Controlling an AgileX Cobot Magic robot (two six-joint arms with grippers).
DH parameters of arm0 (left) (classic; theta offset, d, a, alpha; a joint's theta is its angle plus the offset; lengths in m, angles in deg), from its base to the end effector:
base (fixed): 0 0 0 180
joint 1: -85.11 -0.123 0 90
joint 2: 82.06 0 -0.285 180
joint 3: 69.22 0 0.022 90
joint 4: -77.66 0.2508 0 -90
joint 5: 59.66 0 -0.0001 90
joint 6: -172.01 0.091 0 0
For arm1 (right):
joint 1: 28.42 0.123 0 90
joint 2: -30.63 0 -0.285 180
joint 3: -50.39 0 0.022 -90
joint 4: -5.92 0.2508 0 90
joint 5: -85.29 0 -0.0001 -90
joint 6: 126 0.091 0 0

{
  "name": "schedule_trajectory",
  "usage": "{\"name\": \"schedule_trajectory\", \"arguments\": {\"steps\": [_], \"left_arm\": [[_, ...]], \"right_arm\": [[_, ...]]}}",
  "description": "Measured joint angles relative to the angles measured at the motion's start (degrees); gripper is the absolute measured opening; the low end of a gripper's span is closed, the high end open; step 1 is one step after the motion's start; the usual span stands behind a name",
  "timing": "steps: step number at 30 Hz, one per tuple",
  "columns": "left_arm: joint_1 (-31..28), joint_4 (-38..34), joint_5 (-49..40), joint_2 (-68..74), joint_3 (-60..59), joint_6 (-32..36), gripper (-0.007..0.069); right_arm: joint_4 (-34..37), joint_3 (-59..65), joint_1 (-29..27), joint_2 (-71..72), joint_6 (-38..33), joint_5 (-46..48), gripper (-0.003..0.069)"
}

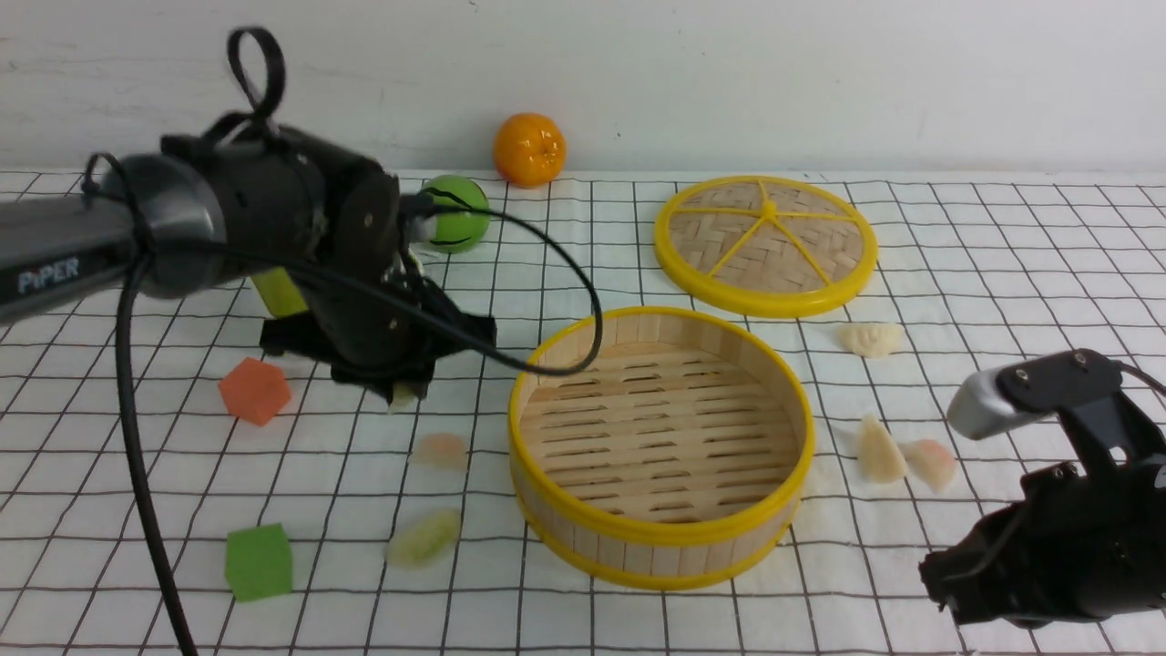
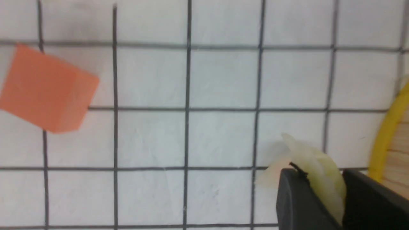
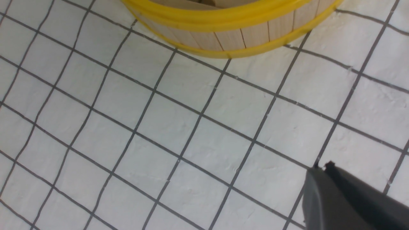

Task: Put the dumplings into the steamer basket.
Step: Use the left arm to grab a dumpling, then use the left arm to put the dumpling into the steamer

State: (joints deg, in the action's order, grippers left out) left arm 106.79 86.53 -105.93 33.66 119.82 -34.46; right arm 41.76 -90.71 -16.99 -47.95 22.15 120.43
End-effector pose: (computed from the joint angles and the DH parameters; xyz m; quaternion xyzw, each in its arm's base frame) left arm 0.3864 -0.1427 0.2485 -0.0016 0.9701 -0.0341 0.2401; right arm 0.2121 0.0742 0.2341 -0.1526 0.9340 0.1880 0.2627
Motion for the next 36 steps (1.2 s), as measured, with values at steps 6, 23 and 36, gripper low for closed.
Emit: {"name": "schedule_trajectory", "arguments": {"steps": [6, 23, 36], "left_arm": [[0.00, -11.07, -6.48, -0.78, 11.34, 7.27, 0.0156], [8.55, -20.86, -9.77, 17.79, 24.57, 10.52, 0.0155], [8.55, -16.51, -9.39, 21.37, 25.36, 5.81, 0.0195]], "right_arm": [[0.30, 0.00, 0.00, 0.00, 0.00, -0.11, 0.0008], [2.37, 0.00, 0.00, 0.00, -0.10, 0.36, 0.0010], [3.66, 0.00, 0.00, -0.07, -0.10, 1.67, 0.0018]]}}
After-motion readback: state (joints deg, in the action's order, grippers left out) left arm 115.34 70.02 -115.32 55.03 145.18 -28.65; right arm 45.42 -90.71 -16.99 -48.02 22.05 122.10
